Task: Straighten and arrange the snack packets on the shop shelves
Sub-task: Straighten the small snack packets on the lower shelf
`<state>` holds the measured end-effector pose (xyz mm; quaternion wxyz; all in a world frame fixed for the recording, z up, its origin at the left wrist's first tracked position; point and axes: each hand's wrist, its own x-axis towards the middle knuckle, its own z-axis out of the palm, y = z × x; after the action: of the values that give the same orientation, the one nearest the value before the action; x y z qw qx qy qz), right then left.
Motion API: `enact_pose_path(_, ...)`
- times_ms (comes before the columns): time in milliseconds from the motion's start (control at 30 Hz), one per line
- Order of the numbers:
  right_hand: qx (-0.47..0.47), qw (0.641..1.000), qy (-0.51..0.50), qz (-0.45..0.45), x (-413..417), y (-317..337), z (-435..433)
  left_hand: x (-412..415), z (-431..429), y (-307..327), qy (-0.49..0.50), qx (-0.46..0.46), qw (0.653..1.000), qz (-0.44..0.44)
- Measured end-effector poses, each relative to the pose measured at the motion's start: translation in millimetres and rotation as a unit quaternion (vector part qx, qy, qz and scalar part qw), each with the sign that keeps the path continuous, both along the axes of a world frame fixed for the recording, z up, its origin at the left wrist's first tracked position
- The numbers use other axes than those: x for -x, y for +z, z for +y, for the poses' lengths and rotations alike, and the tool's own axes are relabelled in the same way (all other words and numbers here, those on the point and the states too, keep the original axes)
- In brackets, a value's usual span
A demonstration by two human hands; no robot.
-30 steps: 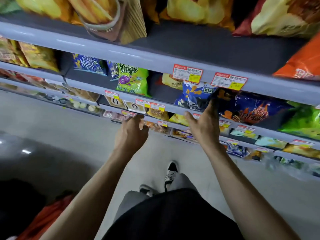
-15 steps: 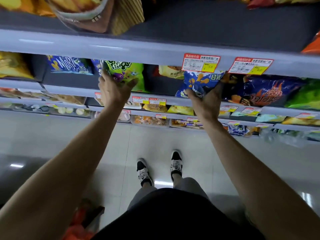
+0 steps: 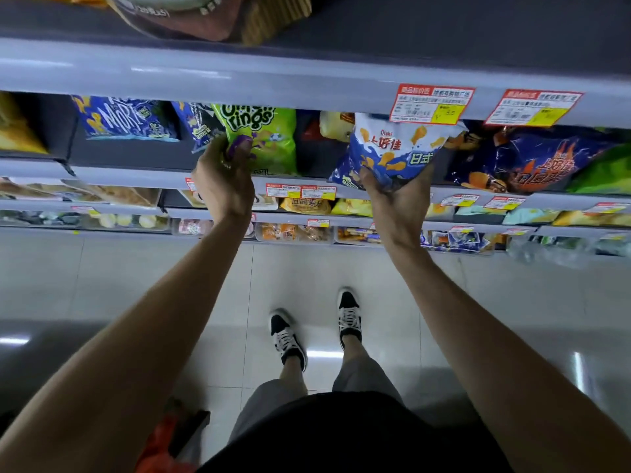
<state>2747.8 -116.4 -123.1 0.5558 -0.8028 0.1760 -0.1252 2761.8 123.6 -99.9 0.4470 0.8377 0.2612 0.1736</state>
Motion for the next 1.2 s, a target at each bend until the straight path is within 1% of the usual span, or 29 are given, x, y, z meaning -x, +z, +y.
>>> enact_pose_path(100,-0.002,1.000,0.000,0.001,1.3,-5.1,32.0,18.7,17.1,-1.4,0.021,0.023,0.999,-0.029)
enact_pose_path(167,0.008,1.000,0.008,0.004,-2.0,-6.2,56.2,36.6,29.6,-3.6,0.039,0.073,0.996,-0.045)
enact_pose_path(233,0.013,1.000,0.012,0.013,-6.4,-5.7,82.6,59.4,43.9,-7.6,0.054,0.101,0.992,-0.047)
enact_pose_path(400,0.028,0.999,0.015,0.027,-26.0,5.2,144.0,112.1,85.8,-20.4,0.090,0.092,0.992,-0.012)
enact_pose_path(467,0.056,0.998,0.001,0.031,-37.4,6.3,163.6,126.1,100.4,-21.6,0.095,0.096,0.991,-0.003)
enact_pose_path(533,0.087,0.995,0.001,0.056,-47.5,7.2,178.7,135.6,111.7,-21.3,0.103,0.105,0.989,0.003)
enact_pose_path(600,0.105,0.989,0.021,0.103,-55.4,7.3,187.6,141.4,119.6,-20.0,0.103,0.103,0.989,0.008)
enact_pose_path(633,0.110,0.986,0.030,0.122,-57.8,6.9,189.4,143.5,120.6,-17.6,0.097,0.100,0.990,0.009)
enact_pose_path(700,0.111,0.984,0.038,0.132,-58.1,6.0,188.6,146.6,118.4,-12.6,0.082,0.099,0.992,0.009)
enact_pose_path(767,0.094,0.988,0.040,0.118,-51.6,7.9,182.4,146.0,111.9,-6.8,0.067,0.107,0.992,0.007)
enact_pose_path(900,0.027,0.996,0.053,0.064,-16.5,18.9,154.8,136.2,89.2,1.8,0.043,0.128,0.991,-0.005)
enact_pose_path(933,0.008,0.996,0.062,0.062,-3.7,20.3,146.6,132.2,82.6,1.1,0.037,0.130,0.991,-0.004)
enact_pose_path(1000,-0.031,0.992,0.090,0.088,25.5,22.9,131.6,123.4,67.2,0.3,0.019,0.139,0.990,0.000)
enact_pose_path(1067,-0.041,0.985,0.121,0.112,53.5,25.3,116.5,113.8,48.3,-0.9,-0.007,0.142,0.990,0.002)
enact_pose_path(1133,-0.054,0.981,0.143,0.116,74.4,27.4,100.2,105.7,25.0,-1.5,-0.037,0.127,0.991,0.006)
enact_pose_path(1200,-0.065,0.979,0.154,0.117,85.9,29.2,83.6,99.5,-1.9,-2.4,-0.058,0.136,0.989,0.001)
